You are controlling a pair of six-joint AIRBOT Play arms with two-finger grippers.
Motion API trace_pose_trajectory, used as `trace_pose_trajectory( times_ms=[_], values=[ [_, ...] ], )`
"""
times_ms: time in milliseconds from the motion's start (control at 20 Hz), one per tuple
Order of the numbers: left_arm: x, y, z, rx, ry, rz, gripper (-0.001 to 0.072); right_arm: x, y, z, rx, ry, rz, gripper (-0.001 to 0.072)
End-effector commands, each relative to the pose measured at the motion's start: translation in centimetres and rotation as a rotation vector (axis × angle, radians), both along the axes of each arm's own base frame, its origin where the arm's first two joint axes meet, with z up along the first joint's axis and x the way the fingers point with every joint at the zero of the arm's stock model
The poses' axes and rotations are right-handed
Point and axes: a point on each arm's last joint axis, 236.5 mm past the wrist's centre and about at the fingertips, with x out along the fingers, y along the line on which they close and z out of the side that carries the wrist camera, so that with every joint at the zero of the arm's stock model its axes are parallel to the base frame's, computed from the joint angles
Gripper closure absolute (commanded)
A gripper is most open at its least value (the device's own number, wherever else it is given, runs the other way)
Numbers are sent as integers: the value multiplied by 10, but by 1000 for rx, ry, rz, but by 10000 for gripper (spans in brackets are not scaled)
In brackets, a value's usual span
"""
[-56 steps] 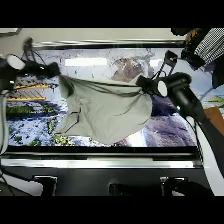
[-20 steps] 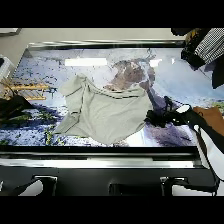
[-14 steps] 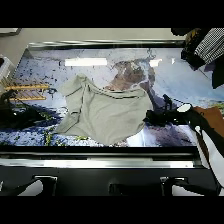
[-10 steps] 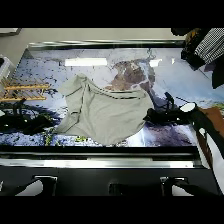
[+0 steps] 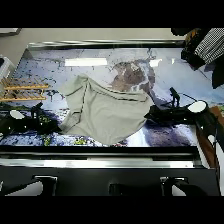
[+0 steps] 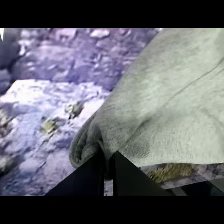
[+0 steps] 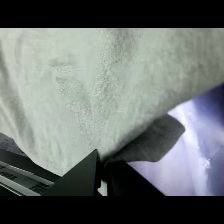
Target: Fold the clothes and pants, and hang the long-sleeved shirts on hangers.
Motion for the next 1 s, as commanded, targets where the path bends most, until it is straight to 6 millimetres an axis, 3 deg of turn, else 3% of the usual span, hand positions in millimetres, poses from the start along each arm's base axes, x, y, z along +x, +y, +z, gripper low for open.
trace_pose_trajectory(
  times_ms=[0,50,150,300,400,500,550,650,750,850,950],
  values=[
    [24,-11,24,-35,-89,-10,690,-5,2,31,8,-69,-10,678],
    [37,-13,49,-43,-150,-15,691,-5,3,43,12,-104,-12,678],
    [61,-13,119,-30,-322,-42,691,-1,3,85,7,-229,-8,678],
    [75,-8,265,46,-671,-23,691,-4,4,196,-2,-523,-15,679],
    [53,0,372,109,-919,51,690,-29,6,276,4,-709,-27,679],
    [15,14,454,196,-1117,162,691,-68,8,345,14,-885,-45,679],
    [-6,21,484,242,-1197,215,690,-88,9,373,19,-958,-53,679],
    [-46,31,528,310,-1323,315,690,-123,6,413,26,-1062,-94,679],
    [-78,31,554,343,-1421,367,690,-146,1,441,39,-1127,-144,679],
    [-96,28,573,357,-1502,390,690,-159,0,464,77,-1173,-175,679],
    [-102,30,588,359,-1567,414,690,-159,-4,476,123,-1184,-220,679]
  ],
)
